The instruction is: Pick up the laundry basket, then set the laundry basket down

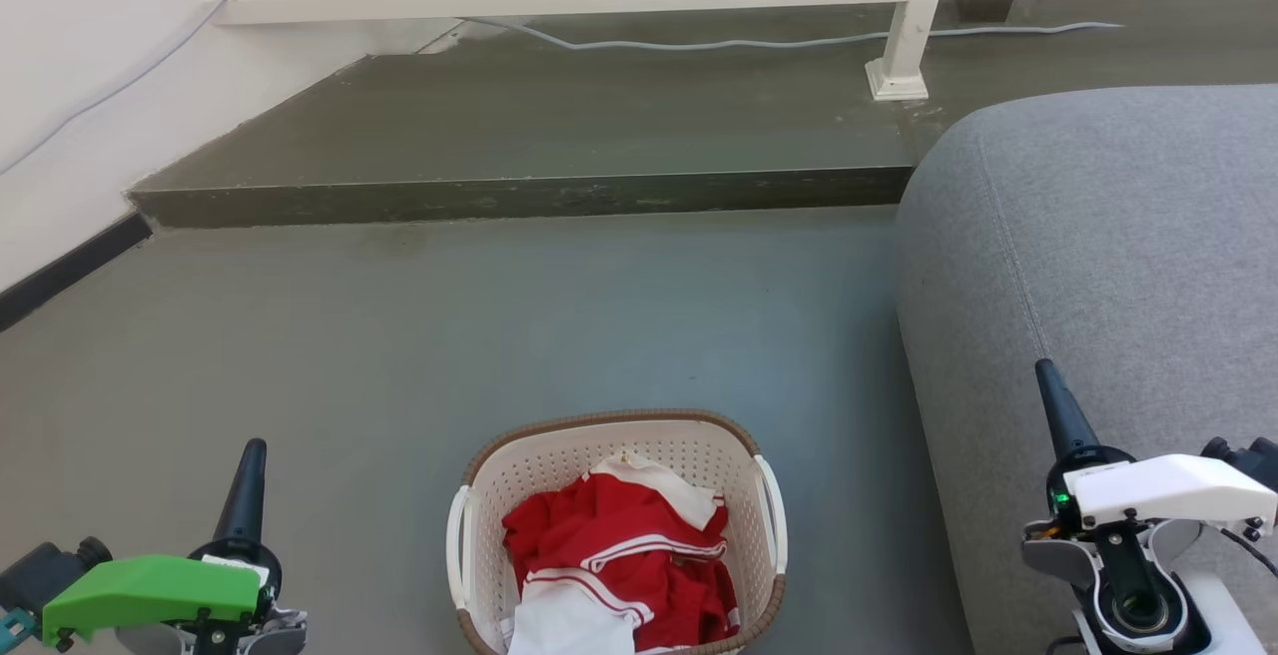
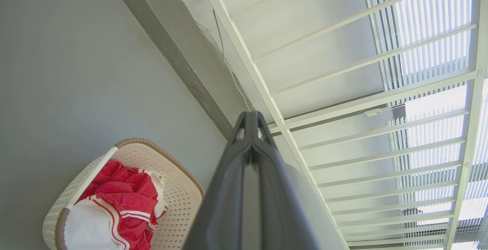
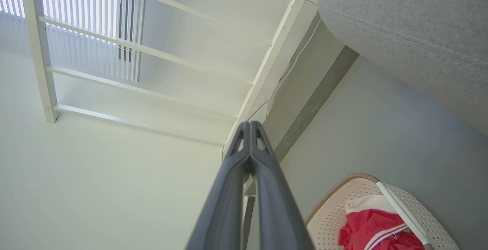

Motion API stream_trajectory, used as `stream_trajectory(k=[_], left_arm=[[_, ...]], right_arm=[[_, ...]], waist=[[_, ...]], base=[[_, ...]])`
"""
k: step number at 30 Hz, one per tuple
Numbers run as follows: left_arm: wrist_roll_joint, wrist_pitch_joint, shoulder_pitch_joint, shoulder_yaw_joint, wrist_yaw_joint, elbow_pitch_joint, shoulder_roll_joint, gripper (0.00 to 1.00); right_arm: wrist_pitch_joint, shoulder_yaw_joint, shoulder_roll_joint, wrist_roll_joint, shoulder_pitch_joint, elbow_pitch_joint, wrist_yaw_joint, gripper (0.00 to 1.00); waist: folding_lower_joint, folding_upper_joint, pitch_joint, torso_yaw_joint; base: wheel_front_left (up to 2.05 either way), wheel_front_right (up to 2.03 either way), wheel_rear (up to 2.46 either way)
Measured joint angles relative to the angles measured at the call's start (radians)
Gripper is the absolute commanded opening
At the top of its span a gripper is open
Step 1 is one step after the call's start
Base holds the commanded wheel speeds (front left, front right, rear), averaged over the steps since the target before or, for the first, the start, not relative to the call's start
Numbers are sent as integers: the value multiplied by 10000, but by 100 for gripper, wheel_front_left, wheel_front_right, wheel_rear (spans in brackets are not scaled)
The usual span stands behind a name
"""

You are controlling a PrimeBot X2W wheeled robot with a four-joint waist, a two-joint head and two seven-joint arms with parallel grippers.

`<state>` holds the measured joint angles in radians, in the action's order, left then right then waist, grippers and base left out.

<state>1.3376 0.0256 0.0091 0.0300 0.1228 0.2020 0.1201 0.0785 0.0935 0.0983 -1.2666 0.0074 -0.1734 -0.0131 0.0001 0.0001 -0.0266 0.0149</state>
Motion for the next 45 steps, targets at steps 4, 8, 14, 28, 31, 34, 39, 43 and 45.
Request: stream_trajectory(k=[4, 8, 14, 28, 31, 34, 39, 43, 45], left_arm=[[380, -132, -112, -54, 0, 104, -61, 0], [800, -251, -131, -153, 0, 165, -105, 0], [1381, -433, -242, -272, 0, 276, -167, 0], [2821, -880, -539, -558, 2, 569, -426, 0], [2980, -955, -558, -585, 2, 648, -454, 0], [2995, -955, -558, -591, 2, 700, -460, 0], [2999, -955, -559, -594, 2, 715, -464, 0], [3039, -955, -559, -596, 2, 729, -466, 0], [3039, -955, -560, -598, 2, 732, -468, 0]], right_arm=[[-81, -151, 19, -564, -16, -77, -132, 0], [-192, -255, 48, -1126, -54, -153, -240, 0], [-368, -445, 82, -2006, -188, -280, -397, 0], [-725, -884, 244, -4103, -345, -552, -836, 0], [-796, -932, 263, -4426, -417, -585, -918, 0], [-796, -936, 263, -4433, -417, -619, -920, 0], [-796, -941, 263, -4433, -418, -665, -922, 0], [-796, -947, 263, -4433, -425, -706, -924, 0], [-798, -949, 263, -4433, -438, -721, -926, 0]], waist=[[0, 0, 30, -20], [0, 0, 59, -40], [0, 0, 104, -71], [0, 0, 215, -147], [0, 0, 228, -155], [0, 0, 228, -155], [0, 0, 230, -154], [0, 0, 231, -154], [0, 0, 232, -153]], base=[[0, 0, 0], [0, 0, 0], [0, 0, 0], [0, 0, 0], [0, 0, 0], [0, 0, 0], [0, 0, 0], [0, 0, 0], [0, 0, 0]])
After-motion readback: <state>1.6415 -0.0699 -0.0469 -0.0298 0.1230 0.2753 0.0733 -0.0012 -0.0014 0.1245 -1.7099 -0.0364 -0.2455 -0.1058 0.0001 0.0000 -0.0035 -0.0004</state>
